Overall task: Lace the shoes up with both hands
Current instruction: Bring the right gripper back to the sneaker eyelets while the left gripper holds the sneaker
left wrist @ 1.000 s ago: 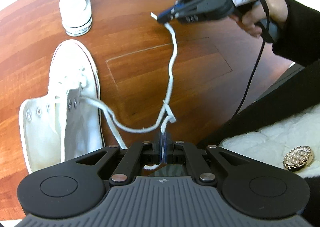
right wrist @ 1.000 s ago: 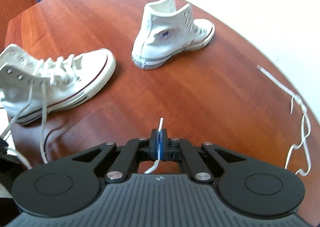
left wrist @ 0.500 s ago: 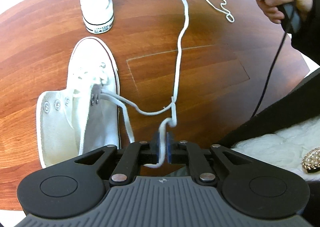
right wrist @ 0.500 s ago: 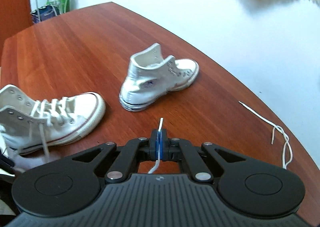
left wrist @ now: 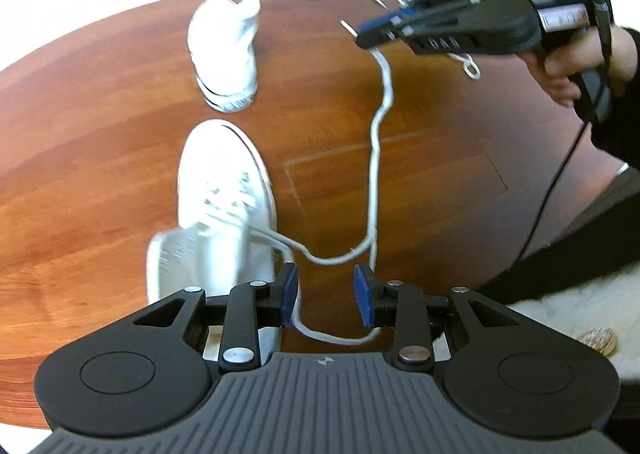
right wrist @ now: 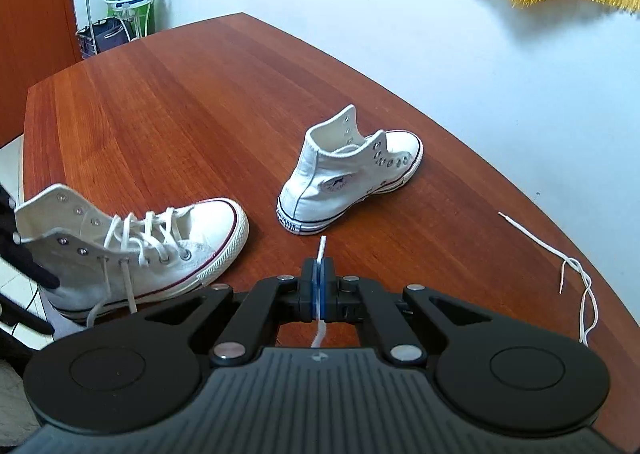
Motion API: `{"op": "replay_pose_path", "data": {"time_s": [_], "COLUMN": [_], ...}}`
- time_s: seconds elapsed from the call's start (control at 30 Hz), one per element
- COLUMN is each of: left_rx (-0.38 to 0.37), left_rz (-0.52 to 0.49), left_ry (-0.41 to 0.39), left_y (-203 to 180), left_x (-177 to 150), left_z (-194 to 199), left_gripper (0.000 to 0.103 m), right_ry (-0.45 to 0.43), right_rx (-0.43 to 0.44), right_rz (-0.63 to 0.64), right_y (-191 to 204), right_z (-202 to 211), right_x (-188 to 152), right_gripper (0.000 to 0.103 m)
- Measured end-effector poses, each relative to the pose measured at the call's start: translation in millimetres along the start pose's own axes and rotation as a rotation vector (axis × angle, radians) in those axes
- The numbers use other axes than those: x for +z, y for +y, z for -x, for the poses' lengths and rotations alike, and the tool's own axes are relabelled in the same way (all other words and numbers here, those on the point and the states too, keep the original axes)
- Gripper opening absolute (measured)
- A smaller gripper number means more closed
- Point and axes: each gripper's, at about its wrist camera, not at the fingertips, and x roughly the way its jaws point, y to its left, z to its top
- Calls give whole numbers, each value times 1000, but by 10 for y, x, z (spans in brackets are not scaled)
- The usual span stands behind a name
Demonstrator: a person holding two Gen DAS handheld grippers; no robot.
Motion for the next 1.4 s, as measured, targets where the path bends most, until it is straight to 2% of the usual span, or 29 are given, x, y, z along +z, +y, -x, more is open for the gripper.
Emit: {"op": "replay_pose_path", "data": {"time_s": [0.4, 0.73, 1.1, 1.23, 1.3, 1.4], "left_rx": [43, 98, 68, 59, 55, 55], "left_rz": [-24, -33, -80, -72, -66, -65], "left_ry": [-25, -34, 32, 34, 28, 10], "left_y": [283, 540, 708, 750, 781, 811], "left_x": [148, 143, 31, -26, -54, -90], "left_z": [296, 382, 54, 18, 8, 2], "left_gripper": [34, 34, 20, 18, 9, 6], "right_ry": [7, 13, 44, 74, 93, 125], "right_rx": [76, 133, 242, 273, 286, 307], "right_rz": [-28, -31, -7, 10, 15, 25], "right_y": [160, 534, 1010, 1152, 1199, 1264], "right_z": [-20, -111, -326, -421, -461, -509], "right_x": [205, 428, 639, 673, 665, 644], "right_gripper": [1, 1, 1, 1, 1, 1]}}
